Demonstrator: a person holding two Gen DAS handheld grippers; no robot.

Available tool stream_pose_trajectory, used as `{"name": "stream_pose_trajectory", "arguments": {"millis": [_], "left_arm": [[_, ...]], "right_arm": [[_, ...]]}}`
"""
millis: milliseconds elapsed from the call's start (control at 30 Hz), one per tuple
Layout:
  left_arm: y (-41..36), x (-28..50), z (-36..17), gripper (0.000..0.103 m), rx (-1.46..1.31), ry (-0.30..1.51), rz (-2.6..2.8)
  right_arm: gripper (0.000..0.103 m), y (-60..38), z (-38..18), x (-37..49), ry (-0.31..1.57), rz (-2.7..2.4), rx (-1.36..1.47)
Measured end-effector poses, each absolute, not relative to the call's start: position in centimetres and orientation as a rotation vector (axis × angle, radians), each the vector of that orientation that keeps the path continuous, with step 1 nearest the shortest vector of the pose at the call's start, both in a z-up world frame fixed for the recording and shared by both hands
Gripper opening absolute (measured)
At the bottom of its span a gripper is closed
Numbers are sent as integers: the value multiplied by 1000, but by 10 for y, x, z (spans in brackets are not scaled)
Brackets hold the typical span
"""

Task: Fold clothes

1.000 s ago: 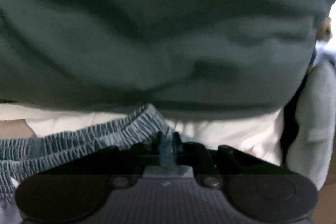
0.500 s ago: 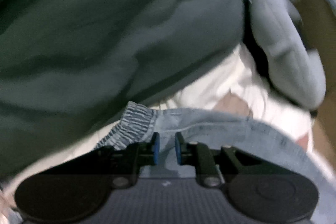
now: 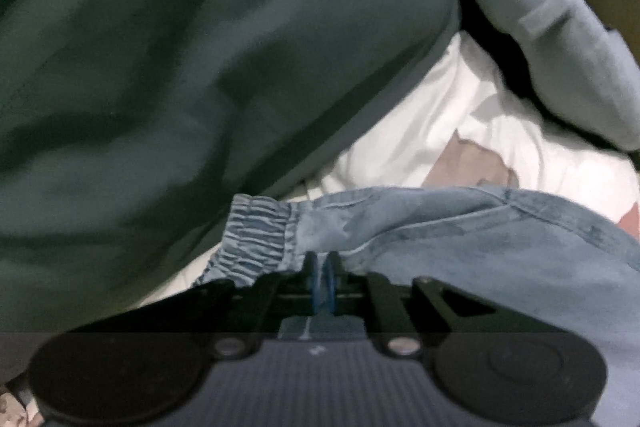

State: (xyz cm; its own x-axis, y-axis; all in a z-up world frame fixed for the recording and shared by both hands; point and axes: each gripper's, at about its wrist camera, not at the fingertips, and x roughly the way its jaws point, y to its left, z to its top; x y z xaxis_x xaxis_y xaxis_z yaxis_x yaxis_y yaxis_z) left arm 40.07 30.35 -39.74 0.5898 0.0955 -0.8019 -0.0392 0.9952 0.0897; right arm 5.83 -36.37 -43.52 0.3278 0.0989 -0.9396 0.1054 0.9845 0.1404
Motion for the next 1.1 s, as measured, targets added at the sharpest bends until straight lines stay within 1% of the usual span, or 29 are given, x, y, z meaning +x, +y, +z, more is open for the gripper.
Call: {"name": "stream_pose_trajectory", "arguments": {"millis": [67, 167, 267, 633, 767, 933, 1067, 1100], "left_arm": [[303, 404, -403, 6, 70, 940, 86], [306, 412, -411, 3, 65, 945, 109], [311, 421, -416, 3, 57, 945, 129], [323, 419, -387, 3, -59, 968, 114], [328, 402, -372, 6, -63, 965, 78], [325, 379, -376, 6, -105, 983, 32], [333, 387, -387, 6, -147, 989, 67], [334, 391, -389, 5, -136, 988, 73]], "right_arm": [[79, -363, -435, 59, 1242, -6, 187], [79, -363, -435, 60, 1246, -6, 186], [79, -363, -435, 60, 1249, -6, 186], [79, -364, -434, 58, 1250, -19, 206], [79, -363, -435, 56, 1245, -22, 204], [79, -364, -434, 55, 1251, -19, 200], [79, -363, -435, 58, 1258, -9, 193], [79, -363, -435, 58, 1258, -7, 193]]}}
